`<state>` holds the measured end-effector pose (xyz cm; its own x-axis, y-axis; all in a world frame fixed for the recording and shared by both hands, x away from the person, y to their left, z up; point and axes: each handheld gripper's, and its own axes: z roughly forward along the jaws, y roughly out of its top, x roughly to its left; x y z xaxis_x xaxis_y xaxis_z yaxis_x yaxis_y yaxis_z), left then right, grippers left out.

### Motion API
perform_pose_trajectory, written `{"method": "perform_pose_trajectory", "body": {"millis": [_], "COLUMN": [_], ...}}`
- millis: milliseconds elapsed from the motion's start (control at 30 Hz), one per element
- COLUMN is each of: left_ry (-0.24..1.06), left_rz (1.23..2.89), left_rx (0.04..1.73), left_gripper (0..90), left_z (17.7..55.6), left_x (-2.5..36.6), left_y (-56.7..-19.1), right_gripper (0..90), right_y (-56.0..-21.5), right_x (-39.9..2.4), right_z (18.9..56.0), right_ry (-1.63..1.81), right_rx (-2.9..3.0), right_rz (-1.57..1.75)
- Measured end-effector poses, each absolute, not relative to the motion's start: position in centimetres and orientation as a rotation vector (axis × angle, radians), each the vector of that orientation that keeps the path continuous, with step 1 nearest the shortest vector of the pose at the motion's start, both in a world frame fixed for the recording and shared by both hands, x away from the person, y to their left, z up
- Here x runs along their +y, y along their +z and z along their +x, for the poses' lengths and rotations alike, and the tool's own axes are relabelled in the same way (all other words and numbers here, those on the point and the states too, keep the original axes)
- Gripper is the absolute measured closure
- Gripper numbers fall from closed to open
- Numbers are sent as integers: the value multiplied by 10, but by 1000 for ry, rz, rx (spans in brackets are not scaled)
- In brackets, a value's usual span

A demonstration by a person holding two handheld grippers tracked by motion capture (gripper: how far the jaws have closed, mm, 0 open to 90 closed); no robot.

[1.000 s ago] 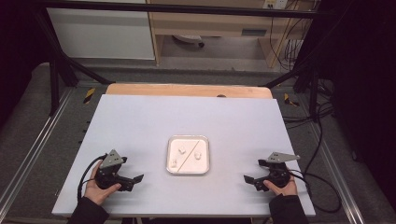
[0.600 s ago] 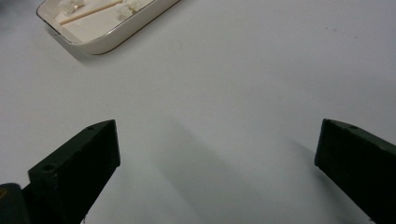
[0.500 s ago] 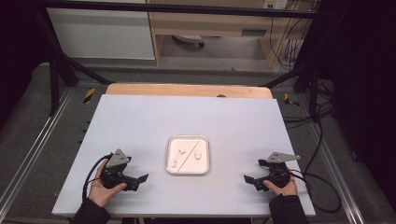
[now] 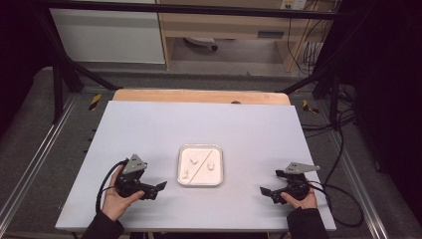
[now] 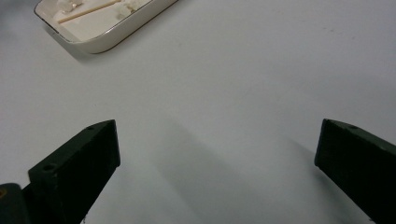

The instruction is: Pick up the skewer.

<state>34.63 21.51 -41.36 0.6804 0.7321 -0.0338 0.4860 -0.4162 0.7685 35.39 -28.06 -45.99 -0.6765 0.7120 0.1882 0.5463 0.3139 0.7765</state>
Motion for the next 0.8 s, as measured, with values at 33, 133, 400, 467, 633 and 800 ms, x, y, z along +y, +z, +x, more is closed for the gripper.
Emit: {"method": "perform_pose_trajectory", "body": {"millis": [33, 133, 400, 467, 633, 800], "left_ry": [399, 403, 409, 410, 408, 410], "left_rz": [2097, 2097, 2112, 2116, 2126, 2138], "left_rx": [932, 938, 928, 925, 918, 907], "left_gripper": [27, 27, 27, 27, 28, 32], "left_z": [347, 351, 357, 357, 360, 363], "left_x": [213, 204, 187, 185, 175, 164], "left_y": [-412, -408, -404, -404, -404, -404], "right_gripper": [7, 7, 7, 7, 7, 7], "right_y": [-460, -460, -460, -460, -460, -460], "right_x": [-281, -281, -280, -280, -280, -280], "right_z": [354, 354, 354, 354, 354, 354], "right_ry": [1291, 1293, 1286, 1288, 1287, 1284], "right_rx": [2386, 2384, 2391, 2389, 2391, 2392], "right_rz": [1159, 1157, 1157, 1157, 1158, 1153]}}
